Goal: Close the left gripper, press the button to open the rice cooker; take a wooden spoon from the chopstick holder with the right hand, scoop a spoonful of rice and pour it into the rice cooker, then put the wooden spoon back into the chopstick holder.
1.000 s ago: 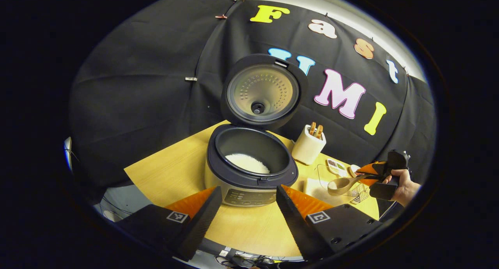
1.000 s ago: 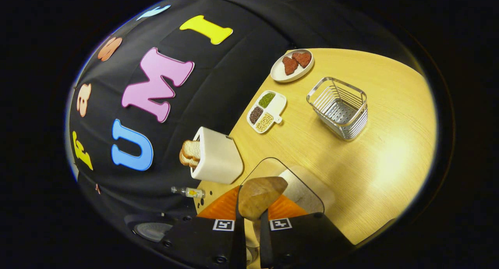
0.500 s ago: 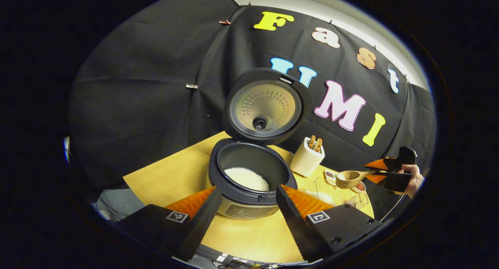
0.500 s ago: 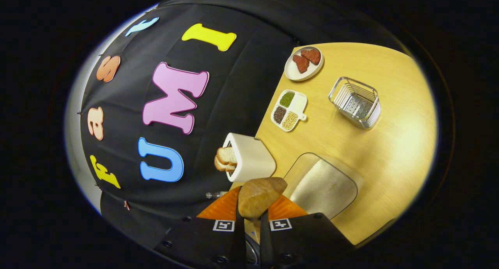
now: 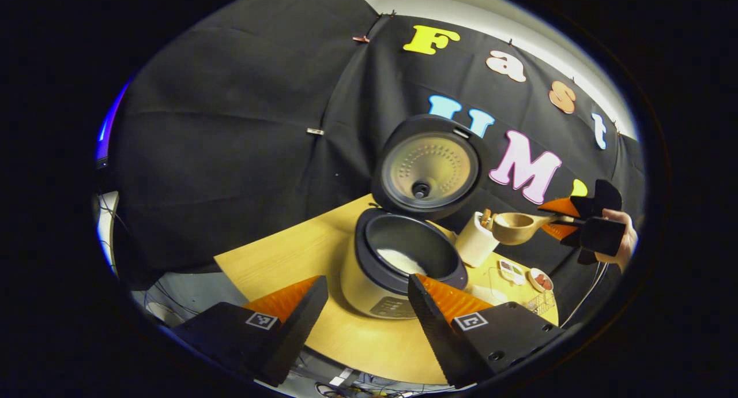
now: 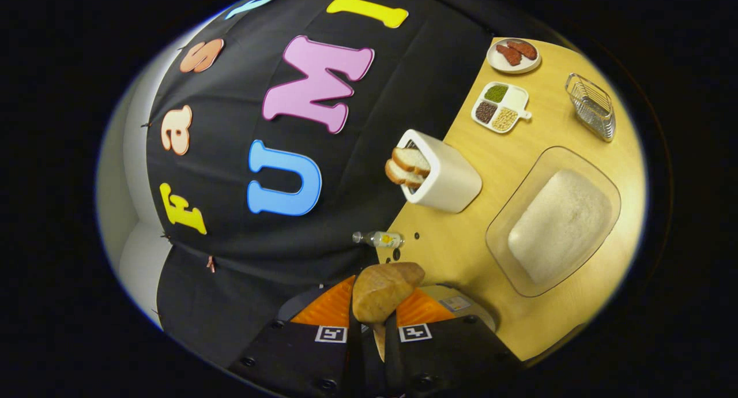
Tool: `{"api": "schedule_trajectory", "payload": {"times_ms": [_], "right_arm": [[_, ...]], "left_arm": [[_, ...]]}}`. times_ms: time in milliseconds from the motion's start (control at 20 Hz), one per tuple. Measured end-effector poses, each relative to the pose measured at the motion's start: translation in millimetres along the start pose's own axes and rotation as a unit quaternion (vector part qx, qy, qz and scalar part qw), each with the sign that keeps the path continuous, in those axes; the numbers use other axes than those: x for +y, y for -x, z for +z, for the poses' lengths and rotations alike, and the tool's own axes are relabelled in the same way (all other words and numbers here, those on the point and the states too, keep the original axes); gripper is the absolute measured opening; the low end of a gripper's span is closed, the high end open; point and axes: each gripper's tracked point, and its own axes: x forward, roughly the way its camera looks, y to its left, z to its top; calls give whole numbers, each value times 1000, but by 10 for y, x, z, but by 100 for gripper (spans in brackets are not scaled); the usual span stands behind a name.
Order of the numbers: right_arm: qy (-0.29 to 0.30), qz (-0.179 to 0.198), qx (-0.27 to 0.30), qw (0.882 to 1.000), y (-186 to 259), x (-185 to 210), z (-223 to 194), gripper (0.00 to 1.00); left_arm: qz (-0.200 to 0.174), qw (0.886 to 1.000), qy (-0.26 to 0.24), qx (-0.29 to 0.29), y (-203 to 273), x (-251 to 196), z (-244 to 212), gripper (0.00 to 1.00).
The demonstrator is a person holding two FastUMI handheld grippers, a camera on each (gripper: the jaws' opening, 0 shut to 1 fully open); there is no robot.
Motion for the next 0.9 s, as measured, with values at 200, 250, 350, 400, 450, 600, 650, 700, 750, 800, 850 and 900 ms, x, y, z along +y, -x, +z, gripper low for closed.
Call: {"api": "schedule_trajectory", "payload": {"times_ms": [200, 250, 350, 400, 450, 600, 650, 700, 750, 800, 850, 900], "right_arm": [[110, 12, 4, 994, -241, 177, -369, 17], [145, 15, 6, 989, -296, 205, -456, 17], [211, 30, 8, 977, -383, 276, -673, 18], [241, 40, 11, 970, -407, 328, -798, 18], [269, 47, 12, 962, -447, 365, -900, 18], [353, 70, 12, 933, -554, 434, -1137, 18], [382, 80, 7, 921, -582, 465, -1196, 17], [411, 88, 5, 907, -609, 487, -1251, 18], [440, 97, 3, 893, -635, 518, -1308, 18], [468, 106, 3, 877, -656, 533, -1363, 18], [492, 114, 5, 863, -678, 544, -1414, 18], [510, 123, 6, 851, -684, 551, -1473, 18]], "left_arm": [[16, 1000, 1, 4, 68, 199, -57, 95], [19, 1000, 2, 6, 76, 246, -66, 95], [26, 1000, 4, 6, 102, 340, -57, 95], [29, 1000, 4, 6, 104, 388, -43, 92], [32, 999, 5, 6, 89, 432, -46, 95], [39, 999, 1, 7, 63, 550, -34, 95], [42, 999, -1, 8, 51, 587, -43, 95], [43, 999, -2, 9, 40, 613, -43, 95], [44, 999, -5, 10, 40, 637, -52, 95], [45, 999, -9, 13, 35, 656, -60, 95], [46, 999, -13, 15, 23, 665, -83, 95], [46, 999, -16, 16, 21, 669, -82, 92]]}}
